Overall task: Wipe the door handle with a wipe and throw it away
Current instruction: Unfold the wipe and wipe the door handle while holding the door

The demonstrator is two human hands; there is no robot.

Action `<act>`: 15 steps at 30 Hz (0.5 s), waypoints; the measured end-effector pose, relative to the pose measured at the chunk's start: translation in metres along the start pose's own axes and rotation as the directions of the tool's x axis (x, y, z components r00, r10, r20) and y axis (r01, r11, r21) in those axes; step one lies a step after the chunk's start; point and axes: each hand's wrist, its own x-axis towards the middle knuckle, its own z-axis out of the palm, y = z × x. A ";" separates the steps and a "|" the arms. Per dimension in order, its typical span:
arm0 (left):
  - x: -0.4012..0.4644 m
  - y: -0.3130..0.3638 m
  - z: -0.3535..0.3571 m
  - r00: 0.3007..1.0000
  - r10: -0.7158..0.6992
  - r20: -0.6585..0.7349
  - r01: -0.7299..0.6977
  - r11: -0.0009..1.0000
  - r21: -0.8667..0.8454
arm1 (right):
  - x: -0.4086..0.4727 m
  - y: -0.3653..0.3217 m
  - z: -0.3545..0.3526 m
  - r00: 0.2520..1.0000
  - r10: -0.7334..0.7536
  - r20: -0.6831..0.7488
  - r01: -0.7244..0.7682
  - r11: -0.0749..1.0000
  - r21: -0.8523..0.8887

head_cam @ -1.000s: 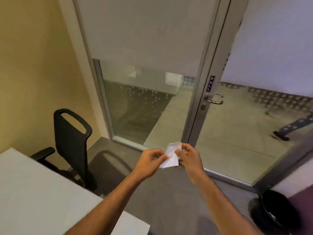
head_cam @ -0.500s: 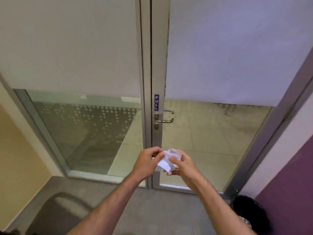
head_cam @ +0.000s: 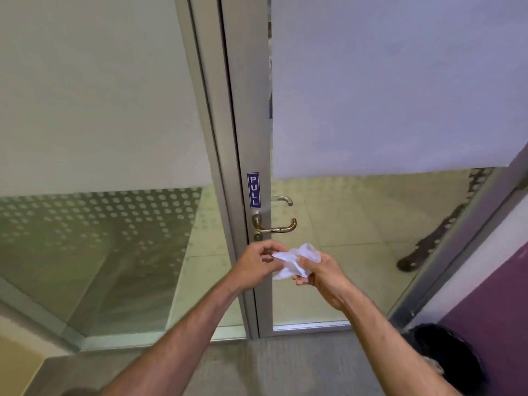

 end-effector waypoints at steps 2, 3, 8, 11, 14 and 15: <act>0.026 -0.005 -0.016 1.000 -0.022 0.000 0.022 1.000 -0.017 | 0.025 0.004 0.003 0.999 0.036 -0.020 -0.037 0.998 -0.052; 0.037 -0.008 -0.023 1.000 -0.028 0.007 0.028 1.000 -0.010 | 0.035 0.005 0.005 0.998 0.049 -0.026 -0.050 0.996 -0.067; 0.077 -0.027 -0.039 0.999 -0.030 0.030 0.030 1.000 -0.001 | 0.065 0.007 0.015 0.999 0.021 0.024 -0.018 0.995 -0.094; 0.093 -0.039 -0.043 0.998 -0.040 0.048 0.040 0.999 -0.005 | 0.079 0.006 0.022 0.995 -0.051 -0.080 0.029 0.967 -0.253; 0.105 -0.047 -0.046 0.995 -0.054 0.083 0.054 0.999 0.002 | 0.093 0.006 0.017 0.981 -0.066 -0.180 0.015 0.963 -0.270; 0.108 -0.048 -0.047 0.994 -0.054 0.097 0.054 0.999 0.005 | 0.096 0.006 0.014 0.981 -0.048 -0.190 0.001 0.970 -0.242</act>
